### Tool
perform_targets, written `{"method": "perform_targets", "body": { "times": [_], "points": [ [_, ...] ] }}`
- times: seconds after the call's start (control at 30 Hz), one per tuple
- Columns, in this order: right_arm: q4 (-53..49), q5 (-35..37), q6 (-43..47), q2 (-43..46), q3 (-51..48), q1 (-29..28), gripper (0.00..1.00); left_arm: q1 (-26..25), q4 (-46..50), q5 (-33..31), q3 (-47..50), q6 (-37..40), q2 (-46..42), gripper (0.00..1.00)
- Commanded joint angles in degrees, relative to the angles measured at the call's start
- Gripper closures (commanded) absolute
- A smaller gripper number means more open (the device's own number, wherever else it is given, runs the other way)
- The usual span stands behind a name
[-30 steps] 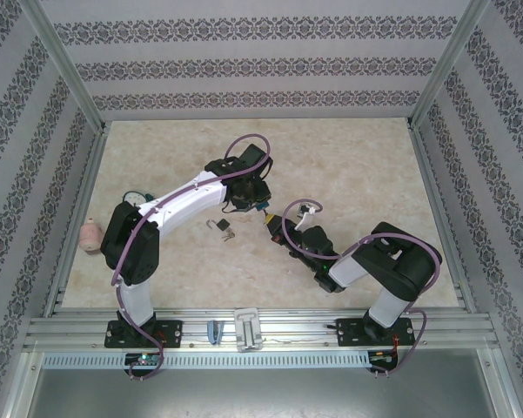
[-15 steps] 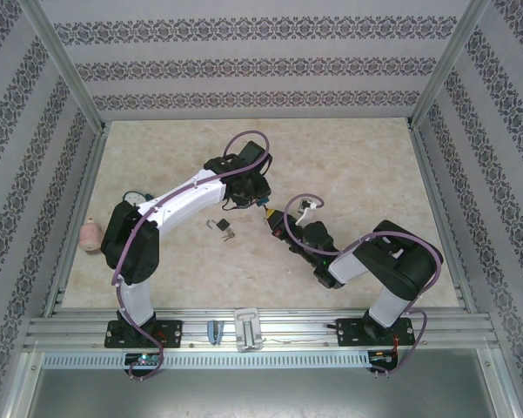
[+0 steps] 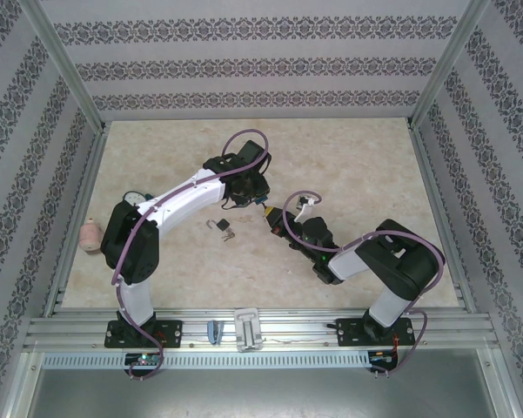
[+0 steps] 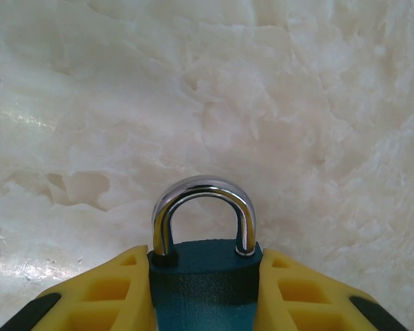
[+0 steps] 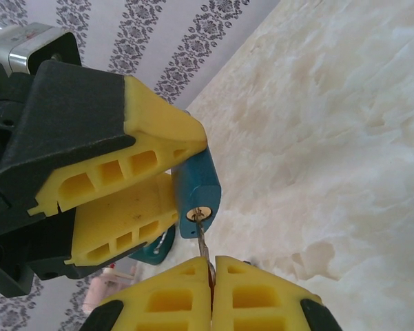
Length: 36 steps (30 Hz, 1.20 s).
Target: Unlock with the key
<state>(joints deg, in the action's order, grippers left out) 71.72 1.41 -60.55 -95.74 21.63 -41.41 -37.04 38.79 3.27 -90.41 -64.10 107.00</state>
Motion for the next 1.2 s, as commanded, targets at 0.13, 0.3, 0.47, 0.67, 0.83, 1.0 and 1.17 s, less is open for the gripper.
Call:
{"method": "perform_targets", "body": {
  "times": [0.13,0.3,0.47,0.67,0.83,1.0,1.17],
  "points": [
    [3.1,2.4,5.5,2.3,1.7,-0.9,1.0,-0.8,1.0,4.3,-0.8,0.2,0.5,0.7],
    [7.6,1.7,0.3,-0.2,3.0,-0.9,1.0,-0.8,0.8,4.1,-0.5,-0.3,0.5,0.7],
    [7.6,2.2,-1.7,1.1,3.8,-1.0,1.0,-0.8,0.2,4.3,0.1,-0.8,0.2,0.7],
    [7.6,2.5,-4.1,0.6,4.4,-1.0,1.0,-0.8,-0.6,5.2,0.2,-1.3,-0.2,0.7],
    [7.6,-0.2,0.4,-0.2,5.4,-0.6,1.0,-0.8,-1.2,6.8,0.4,-1.5,-0.4,0.7],
    [7.6,-2.3,6.1,0.2,5.5,-0.6,1.0,-0.2,-2.2,9.0,1.0,-1.7,-0.6,0.7],
    [7.6,-1.4,8.4,1.2,3.9,-0.4,1.0,0.7,-3.1,10.9,2.3,-1.8,-1.4,0.7]
  ]
}}
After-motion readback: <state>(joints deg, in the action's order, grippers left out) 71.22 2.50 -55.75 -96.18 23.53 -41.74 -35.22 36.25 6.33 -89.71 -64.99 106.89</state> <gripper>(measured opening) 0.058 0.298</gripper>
